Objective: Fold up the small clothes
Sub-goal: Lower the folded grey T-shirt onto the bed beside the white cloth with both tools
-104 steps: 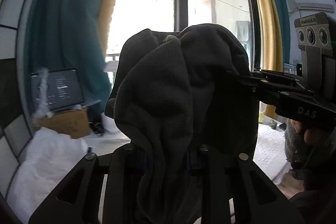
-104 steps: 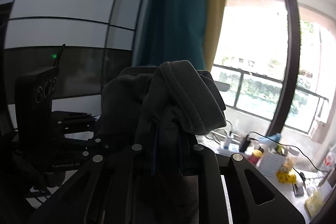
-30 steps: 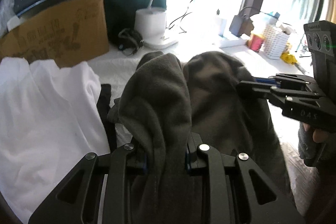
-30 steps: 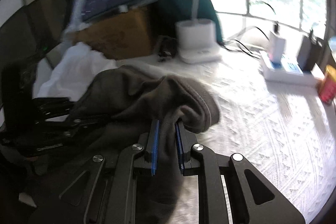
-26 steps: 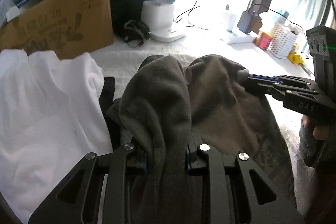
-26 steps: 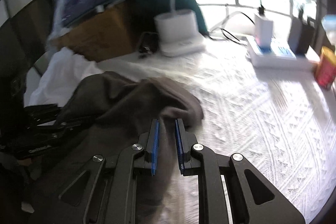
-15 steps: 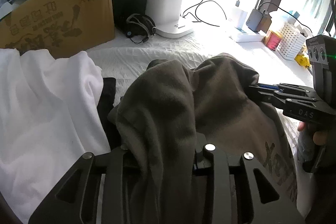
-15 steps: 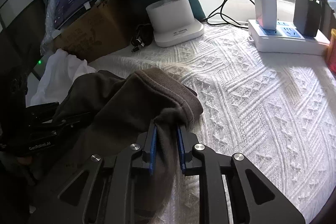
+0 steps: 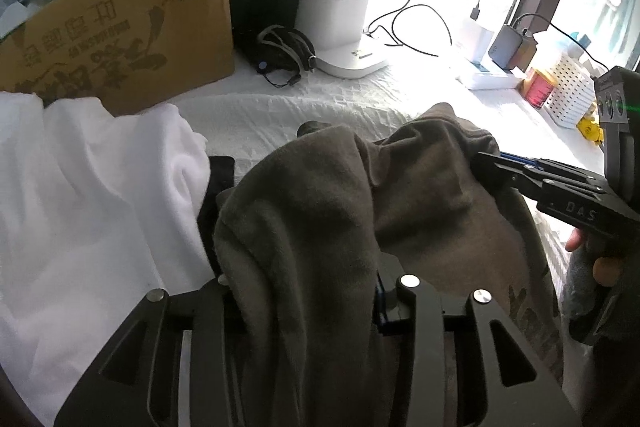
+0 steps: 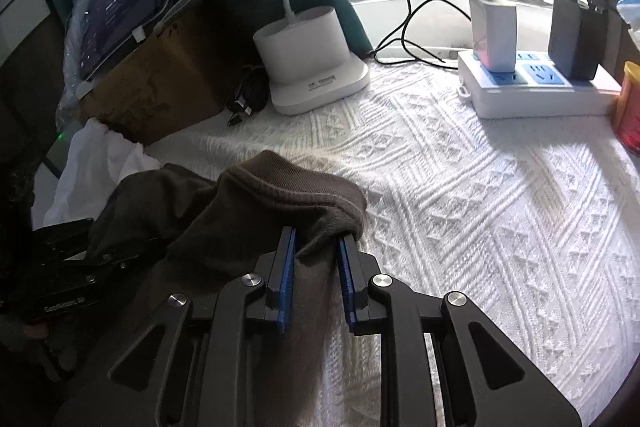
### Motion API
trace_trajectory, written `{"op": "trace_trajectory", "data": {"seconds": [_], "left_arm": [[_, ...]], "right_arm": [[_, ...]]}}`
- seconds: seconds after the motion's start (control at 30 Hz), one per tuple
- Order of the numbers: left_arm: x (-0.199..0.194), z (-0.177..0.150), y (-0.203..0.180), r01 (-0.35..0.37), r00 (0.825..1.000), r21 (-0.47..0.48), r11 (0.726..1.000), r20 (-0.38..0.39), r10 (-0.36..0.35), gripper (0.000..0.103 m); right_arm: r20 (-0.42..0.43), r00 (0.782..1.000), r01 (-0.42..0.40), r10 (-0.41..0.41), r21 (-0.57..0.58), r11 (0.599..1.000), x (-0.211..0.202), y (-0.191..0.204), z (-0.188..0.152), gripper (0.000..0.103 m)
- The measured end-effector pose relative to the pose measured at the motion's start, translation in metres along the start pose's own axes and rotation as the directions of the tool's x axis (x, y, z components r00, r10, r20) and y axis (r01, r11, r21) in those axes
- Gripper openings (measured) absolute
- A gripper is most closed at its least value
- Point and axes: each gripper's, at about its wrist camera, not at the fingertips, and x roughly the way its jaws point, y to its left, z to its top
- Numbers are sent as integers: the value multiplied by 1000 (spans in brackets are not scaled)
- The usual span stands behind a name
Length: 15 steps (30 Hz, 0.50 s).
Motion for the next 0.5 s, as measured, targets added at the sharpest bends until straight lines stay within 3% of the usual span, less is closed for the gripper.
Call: {"op": "trace_trajectory", "data": {"seconds": [0.2,0.37,0.5], "left_arm": [[-18,-1,-2,-18,1000,12,1000,26,18,40],[-27,-10,-2,-22,999,1,1000,35,22,49],[-35,-20,-6,-18,999,3,1000,38,18,49]], "right_arm": [[16,998,53,-53,-17,998,-6,4,0,21],[52,995,91,-89,-28,995,-21,10,-5,48],[44,996,78,-75,-54,995,-31,25,-17,49]]}}
